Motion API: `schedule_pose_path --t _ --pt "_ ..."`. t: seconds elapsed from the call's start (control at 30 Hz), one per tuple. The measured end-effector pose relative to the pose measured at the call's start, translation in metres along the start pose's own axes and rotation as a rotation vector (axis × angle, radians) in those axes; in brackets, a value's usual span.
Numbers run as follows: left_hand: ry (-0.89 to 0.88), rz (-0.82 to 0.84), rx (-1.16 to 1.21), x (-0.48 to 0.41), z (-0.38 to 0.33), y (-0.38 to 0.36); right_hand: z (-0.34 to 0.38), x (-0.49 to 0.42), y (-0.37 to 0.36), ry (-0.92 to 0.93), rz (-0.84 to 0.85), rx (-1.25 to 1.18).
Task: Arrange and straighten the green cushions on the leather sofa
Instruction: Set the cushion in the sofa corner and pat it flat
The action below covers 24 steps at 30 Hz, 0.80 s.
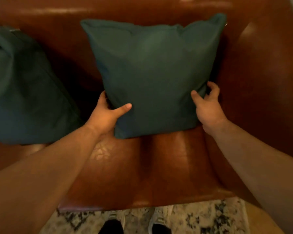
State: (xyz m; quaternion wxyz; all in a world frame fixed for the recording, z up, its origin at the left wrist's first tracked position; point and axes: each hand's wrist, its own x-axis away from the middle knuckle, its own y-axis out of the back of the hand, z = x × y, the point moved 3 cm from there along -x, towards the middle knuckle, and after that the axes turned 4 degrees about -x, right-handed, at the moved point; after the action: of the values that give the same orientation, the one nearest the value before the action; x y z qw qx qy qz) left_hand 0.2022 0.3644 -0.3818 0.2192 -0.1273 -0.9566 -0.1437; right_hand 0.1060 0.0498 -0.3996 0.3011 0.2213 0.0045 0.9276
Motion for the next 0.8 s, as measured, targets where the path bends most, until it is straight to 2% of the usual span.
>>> schedule_pose_path --t 0.13,0.23,0.33,0.43,0.57,0.67,0.73,0.8 --pt "-0.04 -0.061 -0.118 -0.001 0.004 0.0 -0.004 0.01 0.006 0.082 -0.095 -0.013" --pt "-0.071 -0.122 -0.121 0.011 0.004 0.005 0.0 0.032 0.011 0.164 -0.18 0.054" --pt "-0.031 -0.172 -0.123 0.03 0.012 0.014 0.001 0.06 0.013 0.208 -0.238 0.178" --pt "0.048 -0.172 -0.172 0.052 0.045 0.02 -0.025 0.085 0.009 0.115 -0.255 0.254" --pt "0.117 -0.103 -0.227 0.082 0.101 0.022 -0.082 0.12 -0.002 -0.049 -0.165 0.363" --pt "0.026 -0.117 -0.303 0.094 0.128 0.021 -0.103 0.135 -0.006 -0.05 -0.142 0.42" --pt "-0.054 -0.196 -0.478 0.097 0.13 0.016 -0.101 0.136 -0.011 0.012 -0.167 0.577" --pt "-0.227 -0.225 -0.638 0.096 0.116 0.005 -0.09 0.134 -0.019 0.091 -0.181 0.751"
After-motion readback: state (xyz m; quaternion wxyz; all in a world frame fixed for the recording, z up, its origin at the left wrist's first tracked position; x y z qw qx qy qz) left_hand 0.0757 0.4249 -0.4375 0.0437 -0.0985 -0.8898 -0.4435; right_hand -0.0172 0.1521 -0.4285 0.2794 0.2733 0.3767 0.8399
